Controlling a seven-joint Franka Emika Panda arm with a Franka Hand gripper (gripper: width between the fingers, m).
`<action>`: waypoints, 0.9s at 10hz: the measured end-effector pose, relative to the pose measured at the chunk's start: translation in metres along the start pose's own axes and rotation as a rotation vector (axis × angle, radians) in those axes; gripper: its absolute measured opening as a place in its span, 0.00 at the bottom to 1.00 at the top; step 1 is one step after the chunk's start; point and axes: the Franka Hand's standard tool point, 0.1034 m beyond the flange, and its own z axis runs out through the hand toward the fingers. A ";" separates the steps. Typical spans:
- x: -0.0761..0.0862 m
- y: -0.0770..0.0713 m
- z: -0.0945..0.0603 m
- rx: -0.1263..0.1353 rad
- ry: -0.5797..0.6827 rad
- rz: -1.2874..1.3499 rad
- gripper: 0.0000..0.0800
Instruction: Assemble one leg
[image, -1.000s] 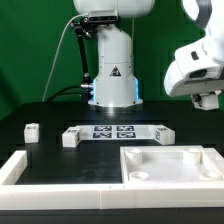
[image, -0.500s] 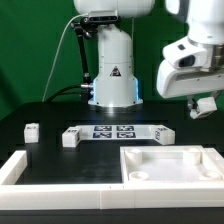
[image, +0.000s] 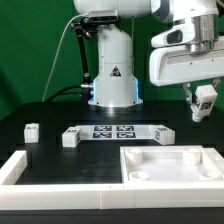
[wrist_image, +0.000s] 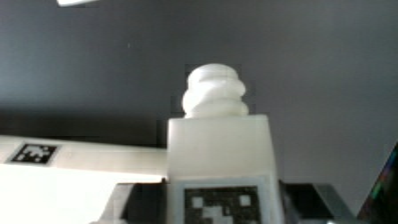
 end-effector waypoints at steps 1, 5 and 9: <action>0.001 0.001 -0.001 -0.002 0.088 -0.005 0.36; 0.029 0.016 -0.009 -0.013 0.217 -0.026 0.36; 0.028 0.018 -0.007 -0.016 0.212 -0.042 0.36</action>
Offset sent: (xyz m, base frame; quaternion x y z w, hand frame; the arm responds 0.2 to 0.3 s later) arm 0.0288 -0.0140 0.0134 -0.0074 0.0014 -0.0313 0.9995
